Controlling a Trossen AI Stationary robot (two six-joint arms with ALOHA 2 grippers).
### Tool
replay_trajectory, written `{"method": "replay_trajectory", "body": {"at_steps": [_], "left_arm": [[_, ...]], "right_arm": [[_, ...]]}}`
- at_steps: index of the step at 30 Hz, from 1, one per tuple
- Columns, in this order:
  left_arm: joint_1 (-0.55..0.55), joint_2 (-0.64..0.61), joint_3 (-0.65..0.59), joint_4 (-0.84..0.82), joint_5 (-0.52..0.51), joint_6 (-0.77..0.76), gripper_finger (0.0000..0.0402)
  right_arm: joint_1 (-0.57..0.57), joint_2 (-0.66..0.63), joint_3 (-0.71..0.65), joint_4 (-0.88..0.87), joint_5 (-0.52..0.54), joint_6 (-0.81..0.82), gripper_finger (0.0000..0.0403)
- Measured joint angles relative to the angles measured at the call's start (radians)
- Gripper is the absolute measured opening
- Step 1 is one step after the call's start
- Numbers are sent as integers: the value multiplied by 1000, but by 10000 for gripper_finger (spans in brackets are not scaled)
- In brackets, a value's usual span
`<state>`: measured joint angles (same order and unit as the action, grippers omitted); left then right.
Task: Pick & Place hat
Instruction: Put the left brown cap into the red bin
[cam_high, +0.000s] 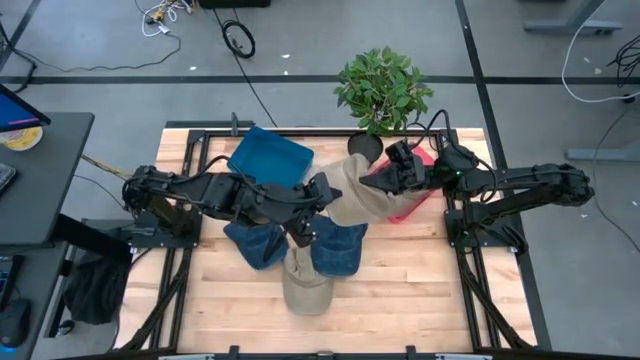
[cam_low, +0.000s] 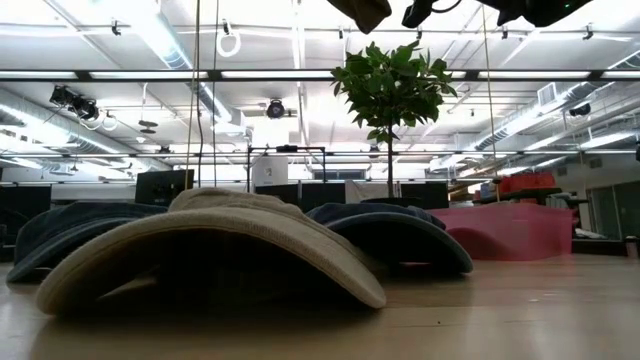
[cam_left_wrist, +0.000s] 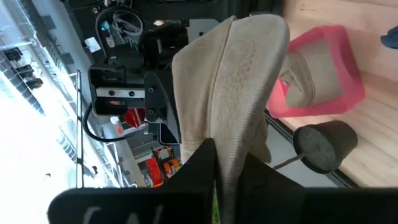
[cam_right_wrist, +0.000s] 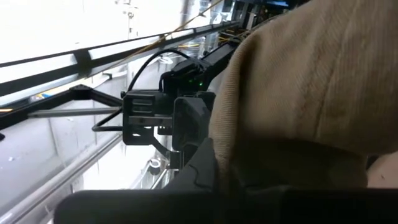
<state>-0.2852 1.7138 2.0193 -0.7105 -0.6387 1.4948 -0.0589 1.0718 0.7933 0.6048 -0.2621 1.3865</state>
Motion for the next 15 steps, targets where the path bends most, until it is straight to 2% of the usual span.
{"method": "replay_trajectory", "body": {"at_steps": [7,11,15], "left_arm": [[2,0,0,8,7,-269,44],[2,-2,0,17,75,-336,84],[1,-5,0,33,118,-416,142]], "right_arm": [[0,0,0,-27,16,-8,2],[-2,0,0,-36,16,-8,1],[-2,0,0,-38,16,-8,1]]}}
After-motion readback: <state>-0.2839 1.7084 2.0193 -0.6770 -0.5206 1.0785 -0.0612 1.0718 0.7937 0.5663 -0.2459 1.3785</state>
